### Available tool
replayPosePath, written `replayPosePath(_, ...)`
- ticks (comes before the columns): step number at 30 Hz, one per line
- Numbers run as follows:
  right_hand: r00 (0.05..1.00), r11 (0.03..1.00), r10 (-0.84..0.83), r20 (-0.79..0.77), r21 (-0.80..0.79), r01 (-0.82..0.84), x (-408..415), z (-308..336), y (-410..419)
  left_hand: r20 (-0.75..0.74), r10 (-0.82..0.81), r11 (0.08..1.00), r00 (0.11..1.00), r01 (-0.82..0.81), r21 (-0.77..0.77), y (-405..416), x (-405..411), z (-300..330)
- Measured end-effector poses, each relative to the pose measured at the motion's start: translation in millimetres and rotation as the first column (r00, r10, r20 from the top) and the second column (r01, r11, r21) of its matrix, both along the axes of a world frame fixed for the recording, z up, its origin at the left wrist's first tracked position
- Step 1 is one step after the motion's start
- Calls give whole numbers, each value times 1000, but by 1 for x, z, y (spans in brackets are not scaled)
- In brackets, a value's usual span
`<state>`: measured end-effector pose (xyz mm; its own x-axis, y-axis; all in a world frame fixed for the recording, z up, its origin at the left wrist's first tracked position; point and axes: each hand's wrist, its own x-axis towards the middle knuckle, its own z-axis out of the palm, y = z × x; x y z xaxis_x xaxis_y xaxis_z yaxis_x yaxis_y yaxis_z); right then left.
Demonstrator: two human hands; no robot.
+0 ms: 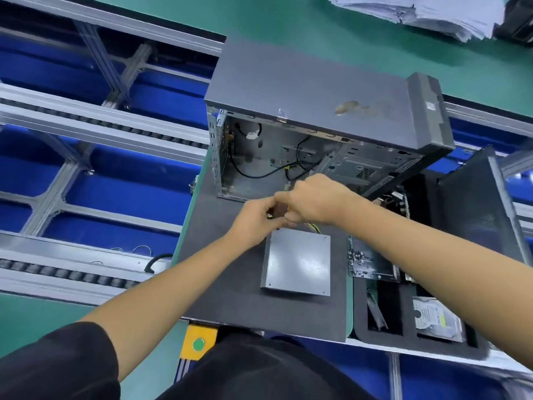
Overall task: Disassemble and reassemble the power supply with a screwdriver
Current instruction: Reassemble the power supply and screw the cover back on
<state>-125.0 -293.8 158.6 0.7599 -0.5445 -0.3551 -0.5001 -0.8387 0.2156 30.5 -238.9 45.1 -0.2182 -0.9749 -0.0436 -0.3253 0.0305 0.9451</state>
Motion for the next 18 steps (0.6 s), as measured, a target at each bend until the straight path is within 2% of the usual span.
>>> replayPosePath(3,995,995,96,26,22,-96,-5,1,1,59,-124,992,991,124,-8,-5,4,2)
replayPosePath(6,974,969,227,-16,107,-224,-7,5,-1,66,-233,972,970,234,-13,-8,11,9)
replayPosePath(9,1000,992,26,-1,126,-26,1,2,-2,22,-213,976,977,212,50,-10,8,15)
replayPosePath(10,996,986,-86,12,144,83,5,1,-2,48,-162,985,986,158,65,-9,5,15)
replayPosePath(11,983,969,-185,17,169,180,9,-2,-1,147,-86,995,985,78,57,-8,3,14)
replayPosePath(13,968,954,-248,33,185,238,12,-3,-2,232,-4,999,973,-9,53,-9,0,11)
replayPosePath(14,980,967,-195,48,175,184,11,-1,-4,205,-22,998,979,9,66,-10,0,11)
replayPosePath(16,995,986,53,81,155,-65,3,5,-9,131,-130,989,983,120,83,-10,4,19)
replayPosePath(18,964,949,262,35,171,-264,-1,12,-14,141,-237,971,961,231,53,-14,9,24)
